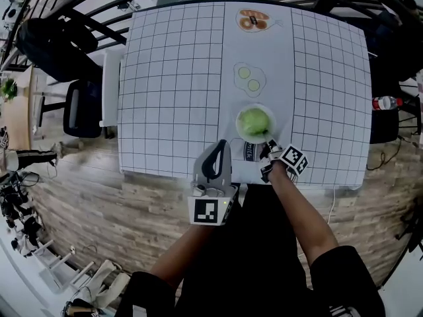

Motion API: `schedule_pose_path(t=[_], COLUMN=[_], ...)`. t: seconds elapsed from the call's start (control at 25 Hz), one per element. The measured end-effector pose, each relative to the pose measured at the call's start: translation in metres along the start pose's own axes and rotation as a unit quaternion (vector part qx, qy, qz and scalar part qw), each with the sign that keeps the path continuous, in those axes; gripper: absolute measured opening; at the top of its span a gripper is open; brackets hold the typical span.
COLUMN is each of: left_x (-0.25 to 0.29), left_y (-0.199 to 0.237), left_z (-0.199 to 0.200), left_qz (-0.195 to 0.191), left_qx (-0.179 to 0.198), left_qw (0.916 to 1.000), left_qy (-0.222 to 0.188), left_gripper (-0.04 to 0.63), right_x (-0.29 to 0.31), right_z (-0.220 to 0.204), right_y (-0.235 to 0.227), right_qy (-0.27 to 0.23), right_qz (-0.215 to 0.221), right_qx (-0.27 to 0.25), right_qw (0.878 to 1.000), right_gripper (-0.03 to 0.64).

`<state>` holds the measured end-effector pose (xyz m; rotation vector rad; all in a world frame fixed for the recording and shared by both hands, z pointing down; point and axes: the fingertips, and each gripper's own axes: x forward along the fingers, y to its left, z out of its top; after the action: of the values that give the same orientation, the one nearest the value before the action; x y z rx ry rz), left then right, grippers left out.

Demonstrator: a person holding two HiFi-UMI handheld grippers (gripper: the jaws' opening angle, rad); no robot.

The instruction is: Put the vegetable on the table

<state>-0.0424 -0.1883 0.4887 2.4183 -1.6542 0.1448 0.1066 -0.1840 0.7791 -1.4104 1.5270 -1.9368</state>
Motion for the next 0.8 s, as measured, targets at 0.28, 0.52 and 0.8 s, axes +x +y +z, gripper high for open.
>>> schedule_pose_path(t=[0.28, 0.52, 0.8], left_x=[-0.007, -0.016, -0.032], left_y=[-0.004, -0.006, -0.009], left_z=[0.002, 0.0, 0.007], left_qz=[-0.009, -0.015, -0.035], left_qx=[0.009, 0.007, 0.0], left_qw=[0.9999, 0.9999, 0.9991], left_qy=[-0.003, -0.005, -0.023], left_gripper=[0.008, 0.008, 0.008], right_x=[-0.014, -0.028, -0.063], right_z=[0.0, -0.001, -0.012], right_y=[-0.008, -0.011, 0.048], right_qy=[-0.023, -0.032, -0.023], right_qz=[-0.023, -0.03, 0.016], right_qx=[0.005, -0.001, -0.089], right_qw=[0.999, 0.999, 0.996], right_gripper=[0.101, 0.1, 0.06])
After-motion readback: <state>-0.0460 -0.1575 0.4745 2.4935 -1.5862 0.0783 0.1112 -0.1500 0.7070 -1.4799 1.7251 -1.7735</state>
